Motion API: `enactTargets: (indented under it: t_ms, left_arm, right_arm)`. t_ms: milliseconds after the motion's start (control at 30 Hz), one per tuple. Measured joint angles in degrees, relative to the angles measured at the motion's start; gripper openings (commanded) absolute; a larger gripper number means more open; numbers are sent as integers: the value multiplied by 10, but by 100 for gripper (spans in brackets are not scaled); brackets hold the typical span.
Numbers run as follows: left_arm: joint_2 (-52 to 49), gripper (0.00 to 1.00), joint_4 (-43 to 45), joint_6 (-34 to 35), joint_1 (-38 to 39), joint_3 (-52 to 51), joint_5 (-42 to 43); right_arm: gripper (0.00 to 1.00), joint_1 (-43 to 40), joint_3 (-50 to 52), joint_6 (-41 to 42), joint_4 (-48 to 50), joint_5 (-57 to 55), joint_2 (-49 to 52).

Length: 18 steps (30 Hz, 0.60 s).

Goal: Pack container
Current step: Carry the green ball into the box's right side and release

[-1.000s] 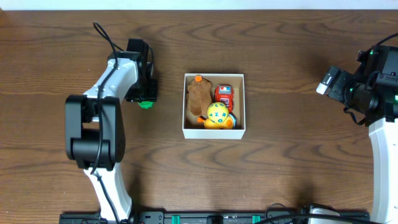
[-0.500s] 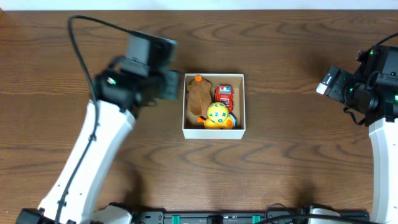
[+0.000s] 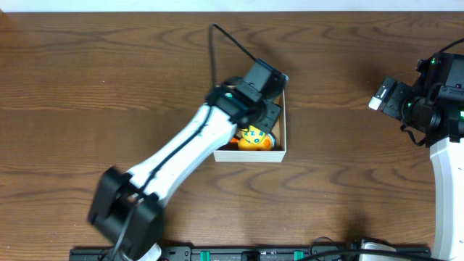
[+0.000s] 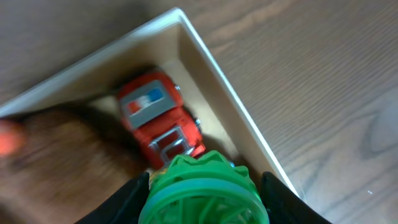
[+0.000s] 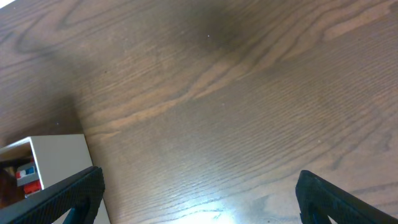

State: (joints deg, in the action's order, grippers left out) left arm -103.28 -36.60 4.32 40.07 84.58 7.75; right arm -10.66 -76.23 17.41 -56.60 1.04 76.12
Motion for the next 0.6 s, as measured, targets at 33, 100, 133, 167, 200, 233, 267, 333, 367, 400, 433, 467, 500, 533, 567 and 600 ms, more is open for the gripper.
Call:
enactTargets:
  t_ms: [33,100,133,167,200,233,267,333,367,400,433,467,500,533,567,600]
  left_arm:
    - [-11,45,8,0,4,0,0]
    - [-31,45,16,0,13,0,0]
    - [-35,46,17,0,16,0,-2]
    - [-38,56,17,0,18,0,-3]
    - [-39,65,17,-1,20,0,-5]
    - [-40,70,17,-1,21,0,-7]
    - [-40,75,17,-2,21,0,-9]
    - [-40,86,17,2,20,0,-18]
    - [-40,88,17,2,20,0,-23]
    - [-39,100,16,1,20,0,-25]
    - [-37,98,14,-1,20,0,-27]
    - [-34,98,11,2,20,0,-29]
    - [-28,98,8,2,20,0,-33]
    - [-19,98,4,2,20,0,-37]
    - [-5,98,-1,2,20,0,-43]
    - [7,98,-7,2,20,0,-51]
  right_arm:
    - [99,0,0,0,0,0,0]
    - [99,0,0,0,0,0,0]
    - [99,0,0,0,0,0,0]
    - [99,0,0,0,0,0,0]
    - [99,0,0,0,0,0,0]
    - [99,0,0,0,0,0,0]
    - [99,0,0,0,0,0,0]
    - [99,0,0,0,0,0,0]
    - [99,0,0,0,0,0,0]
    - [99,0,0,0,0,0,0]
    - [99,0,0,0,0,0,0]
    - [99,0,0,0,0,0,0]
    - [99,0,0,0,0,0,0]
    - [99,0,0,0,0,0,0]
    - [99,0,0,0,0,0,0]
    - [99,0,0,0,0,0,0]
